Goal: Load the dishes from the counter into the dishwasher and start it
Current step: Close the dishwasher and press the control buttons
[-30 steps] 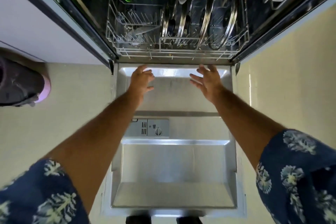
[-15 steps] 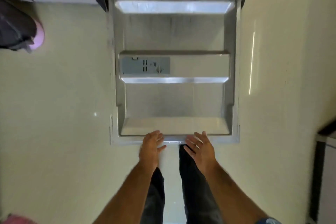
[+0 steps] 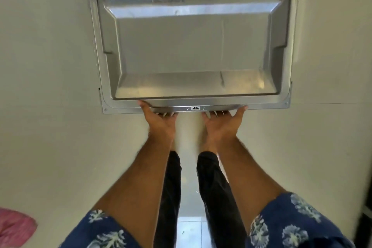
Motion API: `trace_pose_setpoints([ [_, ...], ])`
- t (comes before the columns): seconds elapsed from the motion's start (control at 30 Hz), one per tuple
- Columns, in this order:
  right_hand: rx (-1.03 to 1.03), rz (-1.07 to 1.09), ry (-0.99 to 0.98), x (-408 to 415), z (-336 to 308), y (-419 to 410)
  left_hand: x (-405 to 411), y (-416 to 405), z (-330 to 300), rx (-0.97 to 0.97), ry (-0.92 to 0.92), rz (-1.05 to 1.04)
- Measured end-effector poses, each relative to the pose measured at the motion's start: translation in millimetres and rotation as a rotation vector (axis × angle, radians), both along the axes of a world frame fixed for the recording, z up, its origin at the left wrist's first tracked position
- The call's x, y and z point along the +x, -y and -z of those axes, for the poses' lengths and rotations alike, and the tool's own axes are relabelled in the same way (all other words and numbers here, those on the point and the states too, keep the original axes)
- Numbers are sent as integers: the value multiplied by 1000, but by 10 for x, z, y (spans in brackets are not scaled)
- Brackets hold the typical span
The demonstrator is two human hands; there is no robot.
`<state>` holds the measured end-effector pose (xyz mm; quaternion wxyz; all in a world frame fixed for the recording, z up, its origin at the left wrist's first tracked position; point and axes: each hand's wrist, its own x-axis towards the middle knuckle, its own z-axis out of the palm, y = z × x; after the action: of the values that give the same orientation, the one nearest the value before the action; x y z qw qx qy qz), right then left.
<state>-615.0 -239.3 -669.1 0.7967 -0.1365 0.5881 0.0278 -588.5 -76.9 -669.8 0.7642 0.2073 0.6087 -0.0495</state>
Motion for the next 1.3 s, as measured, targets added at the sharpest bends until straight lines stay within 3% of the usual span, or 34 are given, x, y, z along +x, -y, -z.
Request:
trace_pose_setpoints([
  [0.23, 16, -52, -26, 88, -626, 111, -45, 37, -679, 71, -9, 90],
  [0.47, -85, -151, -18, 413, -2293, 153, 222, 108, -2254, 203, -22, 162],
  [0.63, -168, -277, 105, 923, -3509, 248, 693, 84, -3276, 393, 90, 329],
  [0.9, -333, -370, 278, 2019, -4802, 250, 1701, 47, -4551, 651, 250, 566],
  [1.1, -715, -586, 440, 3023, -5286, 228, 2746, -90, -5019, 1039, 417, 736],
  [1.3, -1377, -1057, 664, 3816, -5518, 123, 3850, -363, -5359, 1520, 594, 948],
])
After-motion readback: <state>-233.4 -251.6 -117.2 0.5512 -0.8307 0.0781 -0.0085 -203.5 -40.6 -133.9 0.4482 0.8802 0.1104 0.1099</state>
